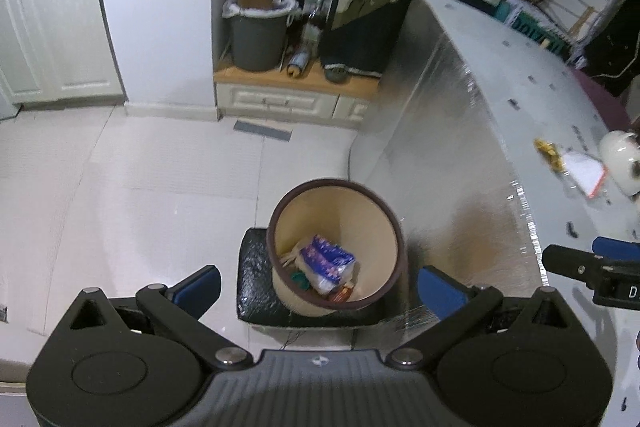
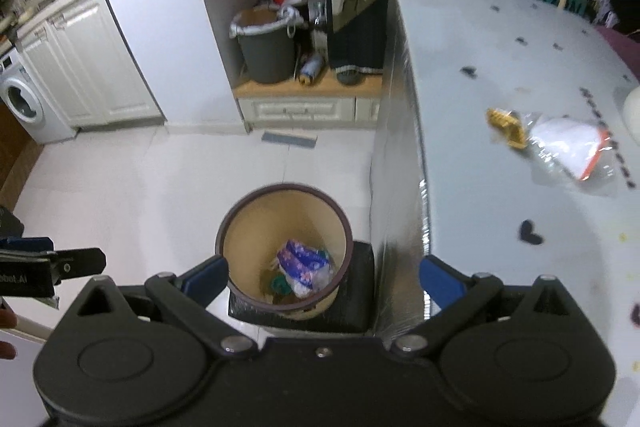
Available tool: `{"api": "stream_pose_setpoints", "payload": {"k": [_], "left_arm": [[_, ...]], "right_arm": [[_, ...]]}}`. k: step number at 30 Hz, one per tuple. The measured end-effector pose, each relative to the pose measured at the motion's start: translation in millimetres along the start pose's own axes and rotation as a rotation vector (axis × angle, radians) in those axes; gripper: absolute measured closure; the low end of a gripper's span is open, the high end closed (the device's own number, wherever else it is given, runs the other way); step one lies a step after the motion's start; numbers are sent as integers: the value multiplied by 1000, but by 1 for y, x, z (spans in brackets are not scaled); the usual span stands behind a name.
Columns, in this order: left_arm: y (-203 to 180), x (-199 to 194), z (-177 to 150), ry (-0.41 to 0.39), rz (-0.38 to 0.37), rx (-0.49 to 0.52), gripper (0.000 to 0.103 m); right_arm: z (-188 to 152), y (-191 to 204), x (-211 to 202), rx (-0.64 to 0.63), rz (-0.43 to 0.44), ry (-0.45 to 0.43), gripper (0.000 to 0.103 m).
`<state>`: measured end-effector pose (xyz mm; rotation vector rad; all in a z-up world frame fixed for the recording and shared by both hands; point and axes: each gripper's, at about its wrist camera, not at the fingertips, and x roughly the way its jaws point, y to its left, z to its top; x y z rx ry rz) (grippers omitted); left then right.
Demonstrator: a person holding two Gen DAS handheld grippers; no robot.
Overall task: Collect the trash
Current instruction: 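Raise both tools from the wastebasket back toward the table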
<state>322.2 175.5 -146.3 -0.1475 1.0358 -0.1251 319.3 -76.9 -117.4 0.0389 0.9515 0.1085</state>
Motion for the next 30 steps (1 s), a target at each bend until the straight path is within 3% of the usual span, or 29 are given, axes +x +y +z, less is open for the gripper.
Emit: {"api": "stream_pose_setpoints", "payload": {"k": [16,30], "left_arm": [[-98,-76,-21,-182,13,15,0],[-223,-96,-29,-302,-12,42,0]], "right_arm": [[-15,-84,-94,-1,38,-180,0],[-22,-187,-144,-23,51,-301,0]]}}
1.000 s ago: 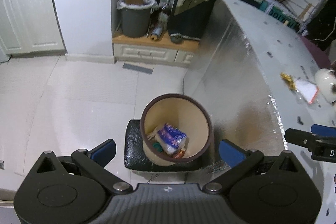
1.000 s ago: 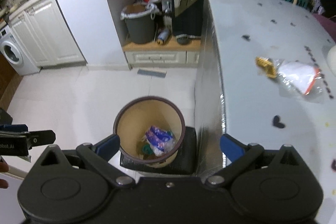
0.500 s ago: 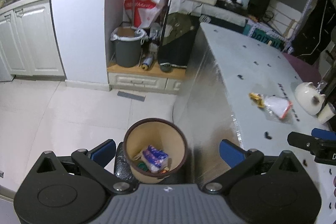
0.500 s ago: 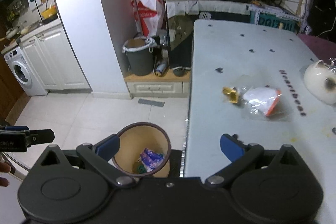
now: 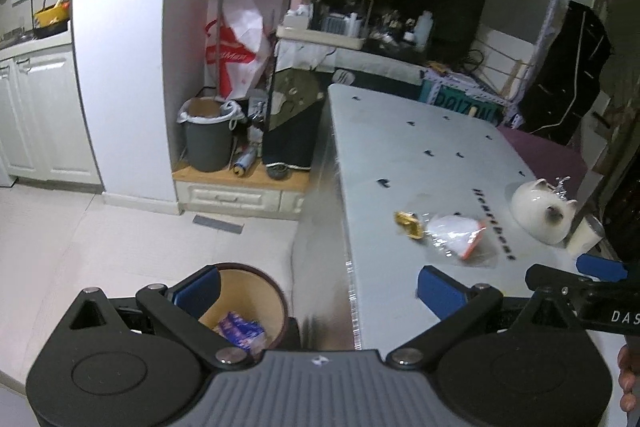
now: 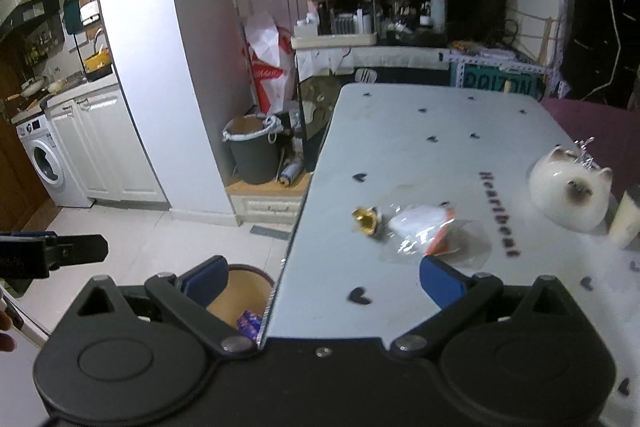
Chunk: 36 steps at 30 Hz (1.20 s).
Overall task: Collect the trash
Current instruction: 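Raise both tools from the wastebasket back toward the table, then grasp the gold wrapper with the left tool while the right tool grasps the clear bag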
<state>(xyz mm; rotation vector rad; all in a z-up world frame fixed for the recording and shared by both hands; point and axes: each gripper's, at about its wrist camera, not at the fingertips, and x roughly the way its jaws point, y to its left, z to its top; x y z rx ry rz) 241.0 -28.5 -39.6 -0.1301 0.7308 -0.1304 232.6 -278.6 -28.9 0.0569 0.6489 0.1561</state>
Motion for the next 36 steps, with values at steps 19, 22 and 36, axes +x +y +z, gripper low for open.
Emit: {"api": "stream_pose_setpoints", "payload": {"k": [19,22,36], "left_arm": [[-125,76,22,7,-41,50,0],[-139,98,28,25,-58,64,0],[-164,218,36,81,-146,74,0]], "right_arm": [[21,-162,55,166,57,-23,0],[25,-190,84,248,114,1,4],[11,-258,232,623,359,185,54]]}}
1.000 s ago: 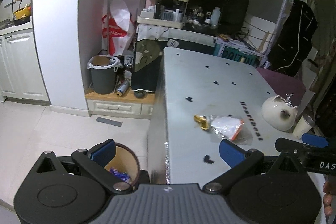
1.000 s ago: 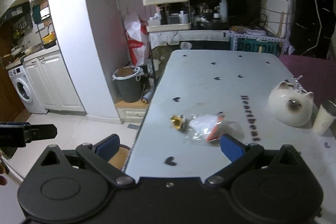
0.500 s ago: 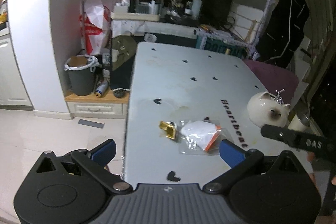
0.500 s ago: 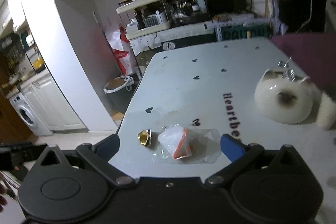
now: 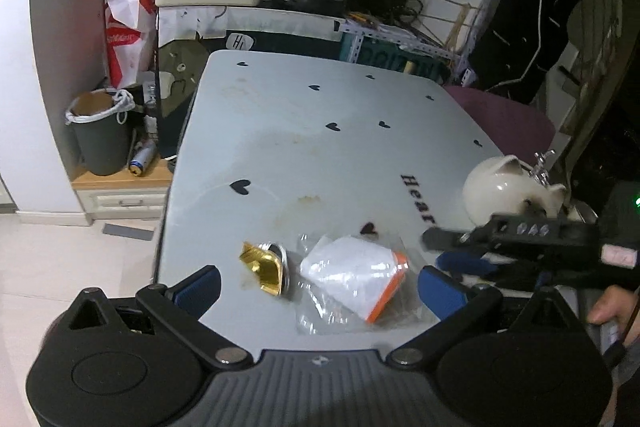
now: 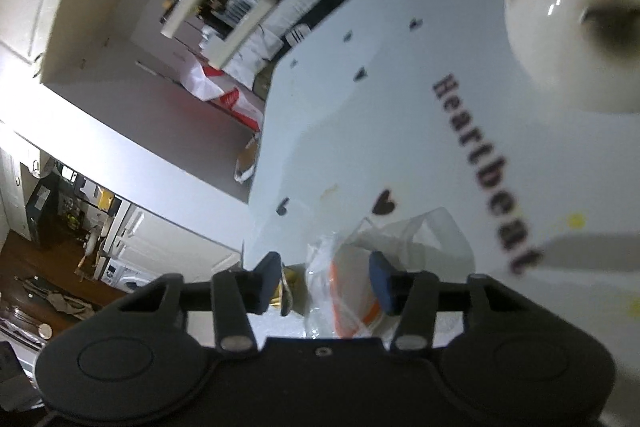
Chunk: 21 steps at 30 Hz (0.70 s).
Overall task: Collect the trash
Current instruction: 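Grasp the gold wrapper with the left tool while the right tool grasps the clear bag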
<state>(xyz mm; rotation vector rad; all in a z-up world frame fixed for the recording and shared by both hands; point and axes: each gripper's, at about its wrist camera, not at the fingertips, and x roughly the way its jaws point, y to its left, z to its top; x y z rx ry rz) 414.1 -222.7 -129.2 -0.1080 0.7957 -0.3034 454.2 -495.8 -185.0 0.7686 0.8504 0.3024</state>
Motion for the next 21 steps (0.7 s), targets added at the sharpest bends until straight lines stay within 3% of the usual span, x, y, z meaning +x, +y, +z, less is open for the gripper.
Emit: {"api": "stream_pose_setpoints", "payload": {"k": [6,9,11,13,21], "left_arm": [[15,33,-1,22,22,-51,2],[23,46,-3,39,28,-67,8],[27,54,-4,47,31,-85,13],[33,61,-5,53,34,-110,19],[33,96,-8,74,106,-182,33]], "right_arm": [[0,-1,44,-13,23,90,57],[-3,3,58,-37,29,124,68],[-5,3,59,-46,34,135,84],[-10,2,57,-47,32,138,92],[-34,-3,32,-19,-2,89,95]]}}
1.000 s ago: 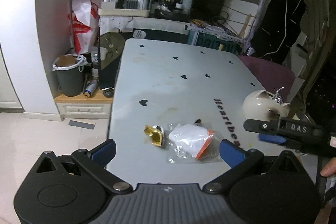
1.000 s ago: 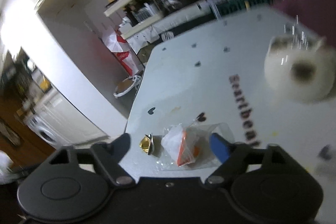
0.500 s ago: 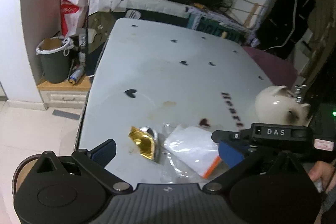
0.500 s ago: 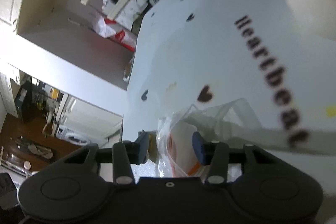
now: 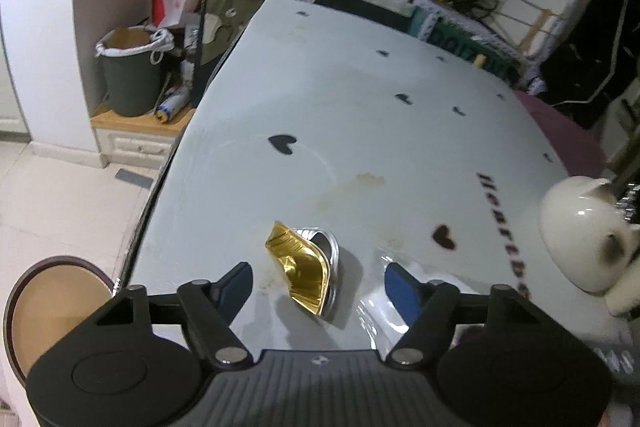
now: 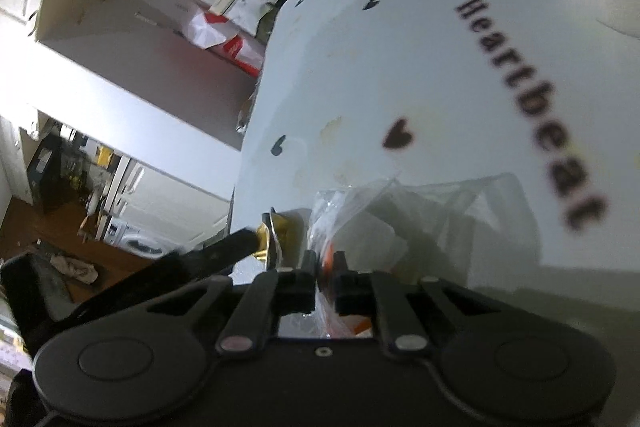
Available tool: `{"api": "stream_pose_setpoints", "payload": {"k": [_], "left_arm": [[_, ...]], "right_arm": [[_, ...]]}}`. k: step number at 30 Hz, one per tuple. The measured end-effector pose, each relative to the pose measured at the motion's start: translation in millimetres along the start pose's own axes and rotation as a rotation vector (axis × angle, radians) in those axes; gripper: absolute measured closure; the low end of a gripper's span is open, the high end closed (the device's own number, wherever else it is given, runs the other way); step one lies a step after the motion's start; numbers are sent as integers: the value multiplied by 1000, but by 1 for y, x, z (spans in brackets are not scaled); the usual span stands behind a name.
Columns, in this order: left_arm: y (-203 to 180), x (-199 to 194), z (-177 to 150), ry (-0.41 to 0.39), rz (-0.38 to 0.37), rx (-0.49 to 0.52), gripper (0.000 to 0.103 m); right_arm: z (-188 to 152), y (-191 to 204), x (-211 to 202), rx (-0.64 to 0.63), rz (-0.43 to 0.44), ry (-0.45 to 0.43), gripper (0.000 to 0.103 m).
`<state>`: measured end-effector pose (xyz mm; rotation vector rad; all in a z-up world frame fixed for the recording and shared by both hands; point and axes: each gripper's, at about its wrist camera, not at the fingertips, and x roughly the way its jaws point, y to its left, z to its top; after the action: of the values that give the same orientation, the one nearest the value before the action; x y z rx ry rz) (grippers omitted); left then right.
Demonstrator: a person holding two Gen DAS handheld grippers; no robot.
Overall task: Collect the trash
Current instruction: 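Grasp the gold wrapper with the left tool while the right tool grasps the clear bag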
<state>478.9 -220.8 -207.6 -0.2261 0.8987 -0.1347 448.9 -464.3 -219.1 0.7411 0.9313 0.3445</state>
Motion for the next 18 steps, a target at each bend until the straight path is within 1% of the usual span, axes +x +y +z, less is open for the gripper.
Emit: {"api": "stream_pose_setpoints", "payload": {"k": [2,7,9,10,11,12,13,14,15,16,17,18], "left_arm": [[-5,7,0,13,33,-6,35],[-11,22,0,18,75,-28,37],[-13,24,0,3,98,-27,40],[-14,24,0,-3,106,-25,44],[-14,25,0,-7,108,-25,52],[-15,25,1,-11,117,-18,56],[-15,25,0,-12,127,-6,66],[-15,25,0,-11,127,6,69],[-14,23,0,-3,112,18,70],[-14,21,-1,6,100,31,74],[-14,19,-3,18,88,41,81],[-14,17,-5,28,80,46,82]], "right_arm": [[-11,0,-6,11,-14,-14,95],[-28,6,-19,0,-52,-40,95],[-33,6,-23,4,-57,-37,95],[-35,6,-25,3,-61,-37,95],[-37,7,-27,0,-66,-40,95],[-38,7,-30,-4,-73,-43,95],[-39,8,-33,-7,-80,-47,95],[-40,8,-36,-8,-87,-52,96],[-41,8,-39,-10,-94,-58,96],[-41,10,-40,-13,-101,-62,96],[-42,10,-42,-18,-109,-65,96],[-41,11,-44,-21,-120,-68,97]]}}
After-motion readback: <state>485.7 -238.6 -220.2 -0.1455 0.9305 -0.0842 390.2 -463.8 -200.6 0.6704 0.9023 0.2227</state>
